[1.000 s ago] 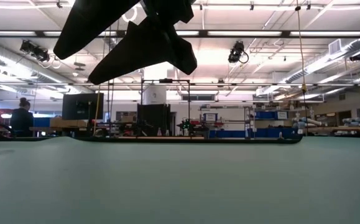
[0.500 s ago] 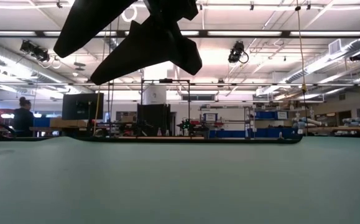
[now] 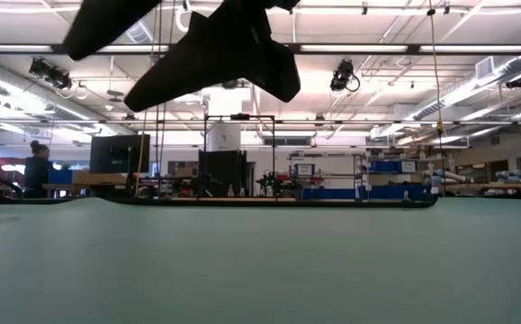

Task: Sort flowers into vase by color
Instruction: Put the red flowers into the transparent flower vase

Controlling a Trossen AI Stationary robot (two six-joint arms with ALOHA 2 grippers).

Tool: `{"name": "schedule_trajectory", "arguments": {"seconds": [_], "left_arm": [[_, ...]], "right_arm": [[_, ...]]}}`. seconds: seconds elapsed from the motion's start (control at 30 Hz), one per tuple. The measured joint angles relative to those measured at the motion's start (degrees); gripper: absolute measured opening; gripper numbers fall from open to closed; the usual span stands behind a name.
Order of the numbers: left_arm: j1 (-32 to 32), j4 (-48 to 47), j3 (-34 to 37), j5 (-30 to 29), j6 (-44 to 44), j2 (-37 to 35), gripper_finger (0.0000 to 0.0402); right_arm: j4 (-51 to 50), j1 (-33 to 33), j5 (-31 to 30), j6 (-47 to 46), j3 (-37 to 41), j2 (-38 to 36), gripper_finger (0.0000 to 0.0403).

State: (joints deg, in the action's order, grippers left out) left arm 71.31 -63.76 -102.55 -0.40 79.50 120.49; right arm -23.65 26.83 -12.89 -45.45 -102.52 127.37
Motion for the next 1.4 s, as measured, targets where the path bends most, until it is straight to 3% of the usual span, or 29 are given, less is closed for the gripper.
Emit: {"name": "schedule_trajectory", "arguments": {"seconds": [0.27, 0.43, 0.6, 0.73, 0.93, 1.1, 1.23, 1.4], "left_arm": [[-0.04, -11.89, -19.88, 0.29, -10.56, 0.00, 0.0003], [-1.03, -15.26, -31.80, 6.69, -21.83, -0.09, 0.0003], [-4.82, -16.09, -30.46, 8.56, -16.31, -5.15, 0.0003], [-8.93, -16.67, -30.62, 7.05, -11.53, -8.64, 0.0003], [-15.35, -16.48, -30.64, 6.09, -7.94, -14.23, 0.0004], [-21.94, -16.30, -30.64, 6.12, -3.80, -20.42, 0.0006], [-28.12, -16.58, -30.66, 5.45, -1.57, -25.95, 0.0007], [-37.08, -19.05, -30.68, 4.67, -1.18, -31.68, 0.0008]], "right_arm": [[3.55, -0.07, 4.18, 1.60, 0.00, 0.00, 0.0181], [9.00, -0.25, 12.40, 3.71, 0.00, 0.00, 0.0181], [16.90, -0.44, 23.17, 4.65, 0.00, 0.00, 0.0181], [21.62, -0.42, 25.10, 3.20, -0.02, -0.54, 0.0181], [21.45, -0.42, 24.42, 5.02, -0.02, -5.94, 0.0179], [17.73, -0.03, 19.37, 10.27, -0.02, -11.60, 0.0170], [13.69, 0.35, 12.53, 15.05, -0.04, -15.66, 0.0165], [8.95, 1.31, -0.92, 23.90, -0.02, -19.17, 0.0165]]}}
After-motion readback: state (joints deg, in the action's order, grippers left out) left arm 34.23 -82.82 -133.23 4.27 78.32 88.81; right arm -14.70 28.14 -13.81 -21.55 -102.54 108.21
